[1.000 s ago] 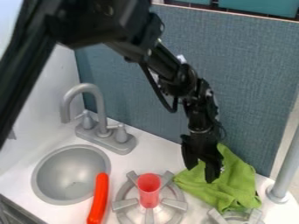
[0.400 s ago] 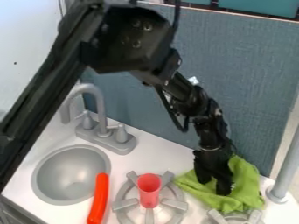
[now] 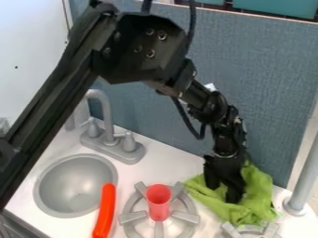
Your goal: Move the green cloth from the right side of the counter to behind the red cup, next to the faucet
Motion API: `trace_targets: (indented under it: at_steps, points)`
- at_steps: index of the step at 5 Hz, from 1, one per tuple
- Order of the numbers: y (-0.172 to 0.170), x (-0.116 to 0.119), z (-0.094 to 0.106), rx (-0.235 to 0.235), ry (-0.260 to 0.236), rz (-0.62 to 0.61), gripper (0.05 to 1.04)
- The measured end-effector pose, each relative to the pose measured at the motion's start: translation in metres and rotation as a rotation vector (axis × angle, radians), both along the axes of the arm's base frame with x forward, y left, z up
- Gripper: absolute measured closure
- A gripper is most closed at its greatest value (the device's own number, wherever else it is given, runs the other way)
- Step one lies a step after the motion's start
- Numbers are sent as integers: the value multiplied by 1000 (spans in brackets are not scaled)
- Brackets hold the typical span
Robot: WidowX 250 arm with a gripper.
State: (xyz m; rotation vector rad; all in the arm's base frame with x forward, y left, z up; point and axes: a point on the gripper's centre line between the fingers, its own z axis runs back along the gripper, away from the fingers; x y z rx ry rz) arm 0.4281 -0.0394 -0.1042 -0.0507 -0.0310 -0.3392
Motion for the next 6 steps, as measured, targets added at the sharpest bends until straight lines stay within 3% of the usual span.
trace_targets:
  at_steps: [1,2,4,5,6]
  points:
    - [54,-11,-3,71,24,113,83]
    - [95,-15,-4,94,12,209,83]
    - [128,-26,-3,129,-37,386,83]
    - [140,-44,2,134,-57,469,83]
    - [137,-47,25,96,-139,525,83]
